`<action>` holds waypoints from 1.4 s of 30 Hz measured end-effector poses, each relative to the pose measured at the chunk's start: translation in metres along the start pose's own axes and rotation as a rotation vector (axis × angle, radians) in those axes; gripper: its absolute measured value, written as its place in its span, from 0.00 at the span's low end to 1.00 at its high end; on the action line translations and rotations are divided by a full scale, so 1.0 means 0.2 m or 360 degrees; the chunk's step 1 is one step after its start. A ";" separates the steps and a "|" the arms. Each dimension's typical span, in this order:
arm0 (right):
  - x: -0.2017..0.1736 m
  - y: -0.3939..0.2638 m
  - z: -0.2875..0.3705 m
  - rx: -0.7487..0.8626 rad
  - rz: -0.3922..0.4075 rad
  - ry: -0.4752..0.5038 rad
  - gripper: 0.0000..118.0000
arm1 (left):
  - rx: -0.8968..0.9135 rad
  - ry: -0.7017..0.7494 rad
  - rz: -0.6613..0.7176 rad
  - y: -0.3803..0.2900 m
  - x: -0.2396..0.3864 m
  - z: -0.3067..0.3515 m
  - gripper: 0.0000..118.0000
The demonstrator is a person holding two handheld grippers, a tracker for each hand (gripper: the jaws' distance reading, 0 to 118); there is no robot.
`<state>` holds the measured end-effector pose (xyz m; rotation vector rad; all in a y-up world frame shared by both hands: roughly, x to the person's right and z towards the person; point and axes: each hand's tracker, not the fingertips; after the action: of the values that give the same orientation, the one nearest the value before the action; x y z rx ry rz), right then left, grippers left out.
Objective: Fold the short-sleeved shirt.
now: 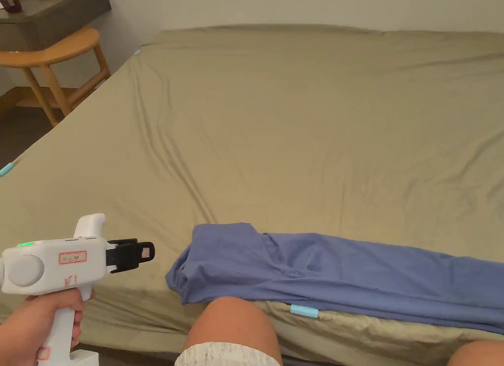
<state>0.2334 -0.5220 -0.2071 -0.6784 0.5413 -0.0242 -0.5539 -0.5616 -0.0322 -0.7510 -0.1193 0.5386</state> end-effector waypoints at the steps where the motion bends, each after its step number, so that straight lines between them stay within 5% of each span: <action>1: 0.03 -0.01 -0.02 -0.0001 0.0010 0.0003 0.00 | 0.0020 0.0056 -0.0030 0.01 0.01 -0.02 0.00; 11: 0.00 0.09 -0.10 -0.0070 0.0071 0.0044 0.00 | -0.0196 -0.0224 0.0144 0.17 -0.22 -0.27 0.00; 18: 0.01 0.18 -0.18 -0.0133 0.0083 -0.0021 0.00 | -0.0400 -0.0637 0.0470 0.22 -0.46 -0.38 0.00; 20: 0.01 0.20 -0.21 -0.0152 0.0092 -0.0029 0.00 | -0.0450 -0.0762 0.0543 0.24 -0.52 -0.41 0.14; 23: -0.01 0.23 -0.26 -0.0171 0.0106 -0.0039 0.00 | -0.0516 -0.0779 0.0567 0.25 -0.57 -0.45 0.57; 24: -0.02 0.24 -0.28 -0.0180 0.0107 -0.0034 0.00 | -0.0542 -0.0822 0.0598 0.26 -0.59 -0.47 0.64; 42: -0.05 0.26 -0.37 -0.0249 0.0141 -0.0073 0.00 | -0.0758 -0.1016 0.0588 0.21 -0.45 -0.84 0.64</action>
<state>0.1813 -0.5228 -0.2814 -0.8047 0.5323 0.1172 -0.5998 -0.6844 -0.1758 -1.0489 -0.7314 1.1160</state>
